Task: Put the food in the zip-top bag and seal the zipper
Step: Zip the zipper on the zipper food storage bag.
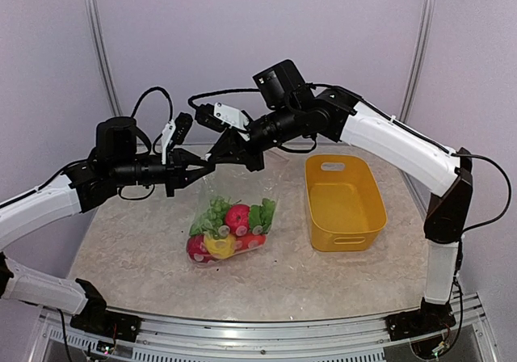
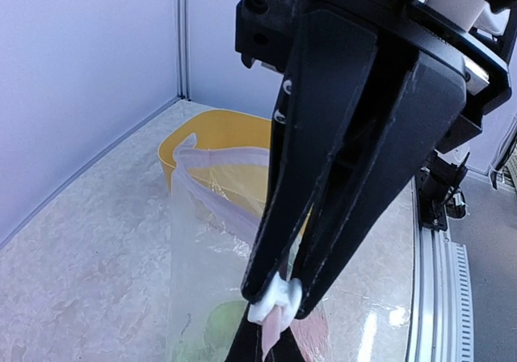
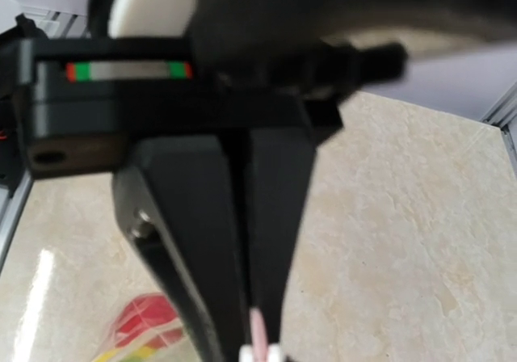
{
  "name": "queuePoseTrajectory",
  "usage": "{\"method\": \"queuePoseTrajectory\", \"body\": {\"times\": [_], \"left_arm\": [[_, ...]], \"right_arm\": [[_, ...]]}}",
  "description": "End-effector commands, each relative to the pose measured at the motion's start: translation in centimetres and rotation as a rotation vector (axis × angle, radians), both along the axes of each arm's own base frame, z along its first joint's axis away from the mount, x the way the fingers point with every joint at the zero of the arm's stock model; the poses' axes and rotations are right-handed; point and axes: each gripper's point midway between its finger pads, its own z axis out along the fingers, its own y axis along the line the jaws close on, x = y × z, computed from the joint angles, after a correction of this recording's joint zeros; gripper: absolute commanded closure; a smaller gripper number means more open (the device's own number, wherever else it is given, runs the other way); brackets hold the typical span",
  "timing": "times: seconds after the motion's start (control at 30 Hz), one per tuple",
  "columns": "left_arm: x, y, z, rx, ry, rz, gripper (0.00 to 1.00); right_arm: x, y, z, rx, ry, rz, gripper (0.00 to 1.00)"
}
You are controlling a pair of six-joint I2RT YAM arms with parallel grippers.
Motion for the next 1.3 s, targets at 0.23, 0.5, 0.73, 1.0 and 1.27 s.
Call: {"method": "queuePoseTrajectory", "body": {"times": [0.23,0.5,0.73,1.0,1.27], "left_arm": [[0.7,3.1,1.8,-0.024,-0.086,0.136,1.0],[1.1,4.4,1.7,-0.016,-0.078,0.183,1.0],[1.5,5.0,1.3,-0.017,-0.07,0.203,1.0],[1.9,4.7,0.8,-0.027,-0.049,0.19,1.0],[3.1,4.4,1.2,-0.061,-0.053,0.201,1.0]], "right_arm": [[7.0,-4.0,-1.3,-0.057,-0.026,-0.192,1.0],[10.0,-9.5,-4.0,-0.151,0.014,-0.265,1.0],[11.4,-14.9,-5.8,-0.195,0.016,-0.352,1.0],[12.0,-18.0,-7.1,-0.215,0.039,-0.403,1.0],[12.1,-17.3,-6.6,-0.175,0.059,-0.388,1.0]]}}
